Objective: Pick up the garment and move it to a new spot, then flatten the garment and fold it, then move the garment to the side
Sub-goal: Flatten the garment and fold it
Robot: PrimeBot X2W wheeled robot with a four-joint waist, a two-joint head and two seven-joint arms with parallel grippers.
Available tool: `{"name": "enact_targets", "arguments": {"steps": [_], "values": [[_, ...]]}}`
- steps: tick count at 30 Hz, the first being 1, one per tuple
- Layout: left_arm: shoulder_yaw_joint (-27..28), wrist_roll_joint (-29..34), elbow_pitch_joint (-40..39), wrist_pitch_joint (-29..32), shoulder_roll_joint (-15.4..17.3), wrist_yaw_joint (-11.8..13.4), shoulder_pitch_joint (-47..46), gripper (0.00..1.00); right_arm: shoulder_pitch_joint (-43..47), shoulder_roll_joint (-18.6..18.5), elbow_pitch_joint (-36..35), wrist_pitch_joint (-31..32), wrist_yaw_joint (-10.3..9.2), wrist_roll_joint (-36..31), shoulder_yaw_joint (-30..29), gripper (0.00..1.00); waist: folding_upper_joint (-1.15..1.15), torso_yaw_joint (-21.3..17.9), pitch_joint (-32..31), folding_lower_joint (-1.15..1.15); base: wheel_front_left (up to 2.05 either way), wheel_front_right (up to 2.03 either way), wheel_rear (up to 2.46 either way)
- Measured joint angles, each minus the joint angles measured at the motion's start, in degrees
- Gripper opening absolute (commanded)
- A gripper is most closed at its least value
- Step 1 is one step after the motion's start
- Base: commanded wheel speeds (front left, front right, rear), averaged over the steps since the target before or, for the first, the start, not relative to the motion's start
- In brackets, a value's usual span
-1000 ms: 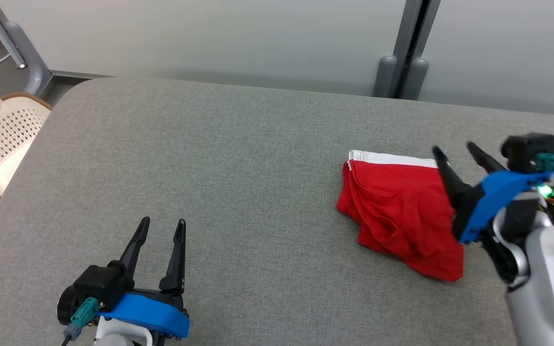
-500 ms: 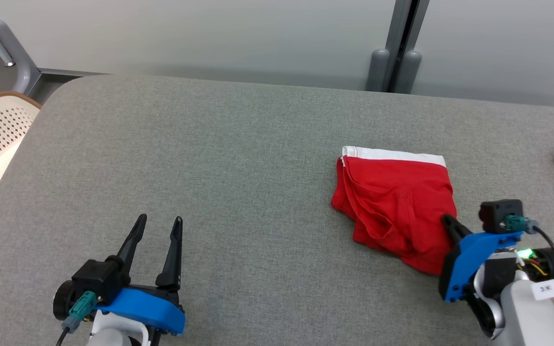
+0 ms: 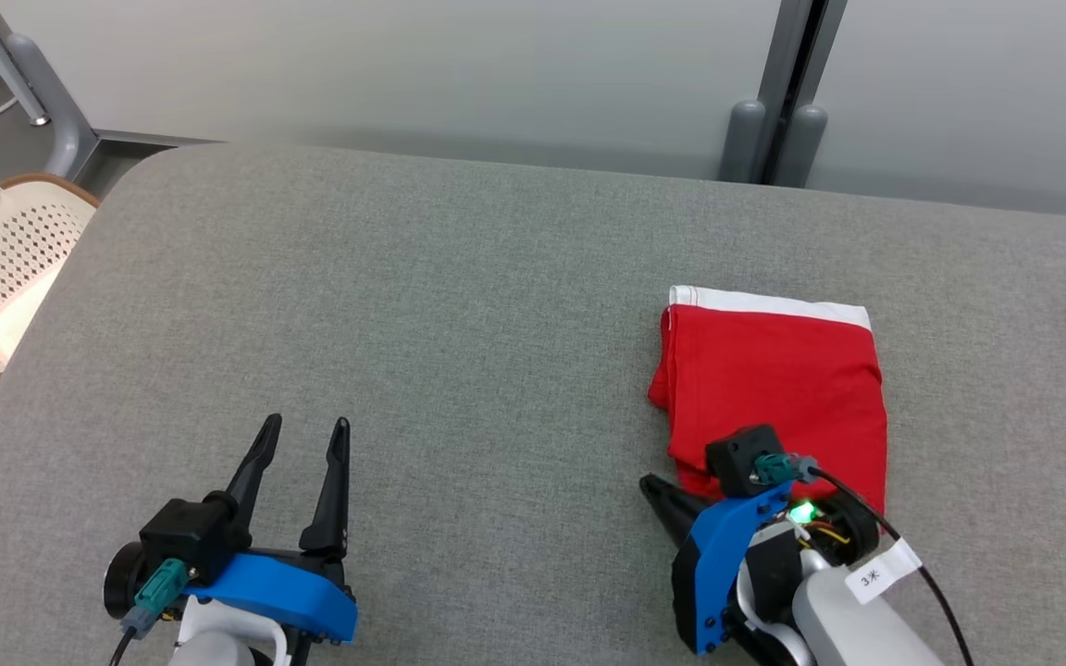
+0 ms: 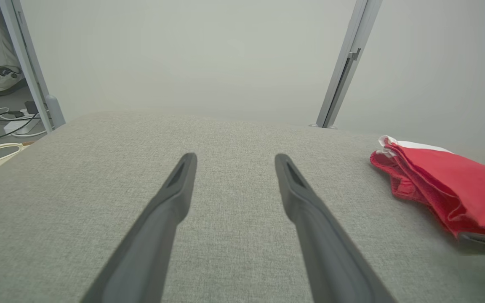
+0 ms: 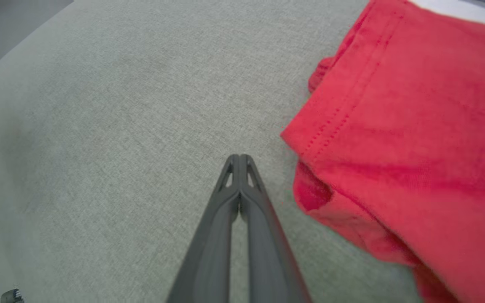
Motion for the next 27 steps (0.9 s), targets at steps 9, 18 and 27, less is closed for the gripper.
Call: {"name": "enact_targets", "arguments": {"steps": [9,18,27], "values": [[1.7,0.0,0.2,0.0,-0.1,1.0,2.0,1.00,6.2,0.1,-14.8,-4.1,0.00,5.8,1.3,1.00,0.00,-1.8,-2.5,0.00,0.00,0.00,0.00],[3.5,-0.4,-0.6,0.0,0.2,1.7,4.4,1.00,14.3,0.0,-26.8,-9.2,0.00,2.2,-14.0,1.00,0.00,-5.6,-5.1,0.00,0.00,0.00,0.00],[5.6,-0.6,-2.5,0.0,1.0,2.4,6.3,1.00,17.5,0.1,-28.5,-8.0,-0.01,-1.1,-24.0,1.00,0.00,-9.5,-6.4,-0.01,0.00,0.00,0.00]]}}
